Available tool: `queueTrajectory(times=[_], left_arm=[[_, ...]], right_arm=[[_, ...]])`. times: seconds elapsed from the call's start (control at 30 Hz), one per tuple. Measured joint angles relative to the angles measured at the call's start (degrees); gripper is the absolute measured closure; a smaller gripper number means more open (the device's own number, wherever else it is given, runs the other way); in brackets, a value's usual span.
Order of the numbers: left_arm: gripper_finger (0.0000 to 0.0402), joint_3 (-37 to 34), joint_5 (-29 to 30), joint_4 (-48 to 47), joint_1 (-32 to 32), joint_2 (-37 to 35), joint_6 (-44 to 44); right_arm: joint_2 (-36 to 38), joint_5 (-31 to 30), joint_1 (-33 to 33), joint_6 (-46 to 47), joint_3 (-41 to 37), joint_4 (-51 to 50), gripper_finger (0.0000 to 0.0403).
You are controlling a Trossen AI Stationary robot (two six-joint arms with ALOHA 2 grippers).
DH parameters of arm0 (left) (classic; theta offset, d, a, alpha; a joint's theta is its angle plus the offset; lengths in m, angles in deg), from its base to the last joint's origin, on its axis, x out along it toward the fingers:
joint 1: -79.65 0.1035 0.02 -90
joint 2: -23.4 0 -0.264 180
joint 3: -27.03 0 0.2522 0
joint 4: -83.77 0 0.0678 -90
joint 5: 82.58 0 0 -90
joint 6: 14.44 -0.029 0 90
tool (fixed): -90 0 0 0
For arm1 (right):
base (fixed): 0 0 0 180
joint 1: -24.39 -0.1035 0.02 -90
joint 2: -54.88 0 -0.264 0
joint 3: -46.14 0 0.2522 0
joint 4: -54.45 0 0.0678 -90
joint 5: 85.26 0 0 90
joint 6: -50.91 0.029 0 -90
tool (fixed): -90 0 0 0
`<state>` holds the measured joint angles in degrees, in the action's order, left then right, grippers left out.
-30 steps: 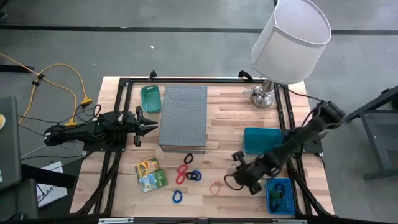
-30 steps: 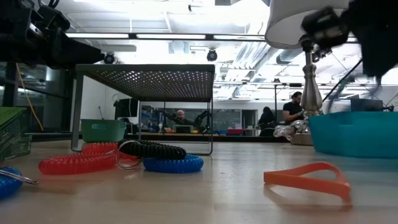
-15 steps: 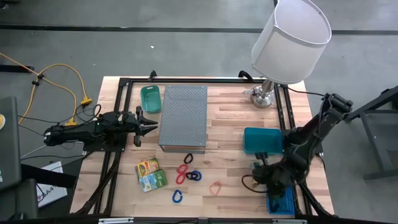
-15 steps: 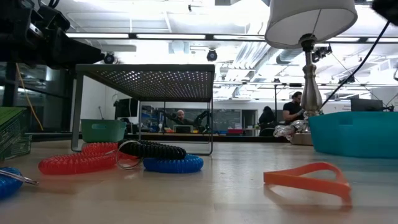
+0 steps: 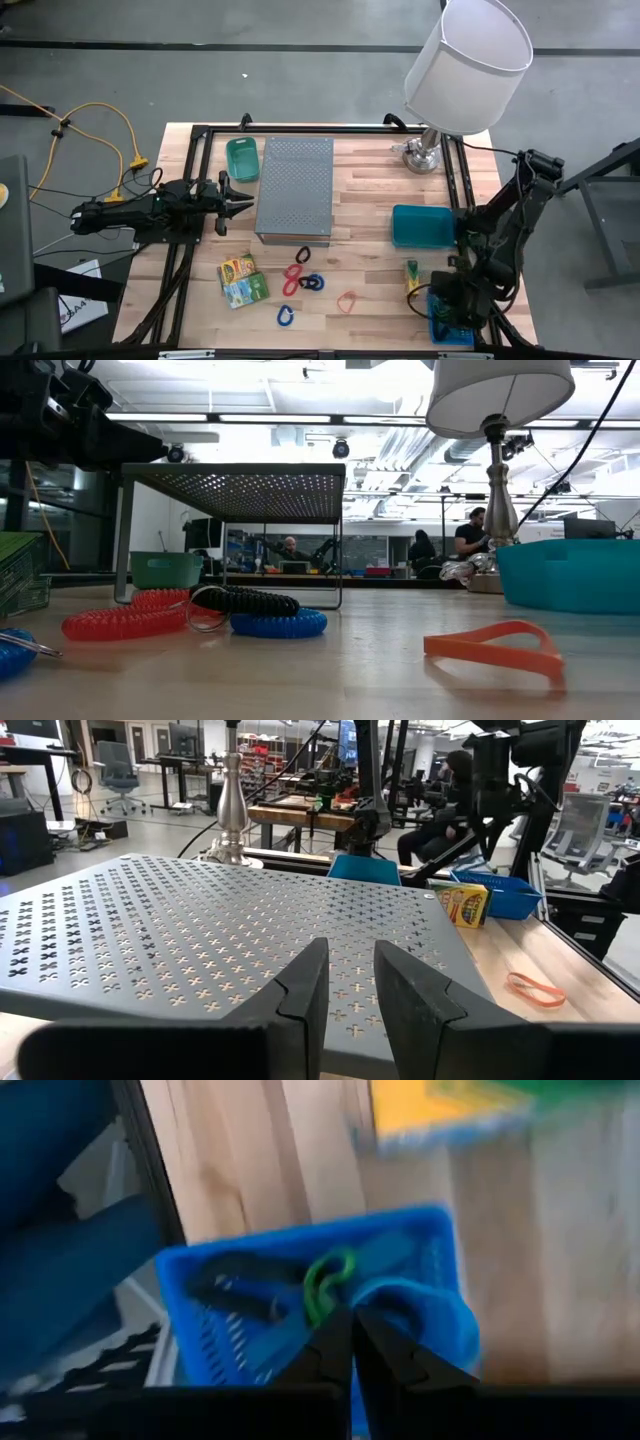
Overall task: Pick & Place Office Desk Supplies
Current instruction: Put the blue rubberband into the blue basket
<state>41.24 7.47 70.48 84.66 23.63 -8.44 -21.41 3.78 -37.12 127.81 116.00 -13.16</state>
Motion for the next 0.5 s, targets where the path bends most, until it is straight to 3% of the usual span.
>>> queueTrajectory(times=[0.2, 0.5], left_arm=[[0.0323, 0.0, 0.0, 0.0, 0.0, 0.0, 0.0], [0.0323, 0.0, 0.0, 0.0, 0.0, 0.0, 0.0]], right_arm=[[-1.7, 3.0, -3.0, 8.8, 0.0, 0.0, 0.04], [-6.0, 5.8, -4.7, 14.4, 0.1, 2.3, 0.04]])
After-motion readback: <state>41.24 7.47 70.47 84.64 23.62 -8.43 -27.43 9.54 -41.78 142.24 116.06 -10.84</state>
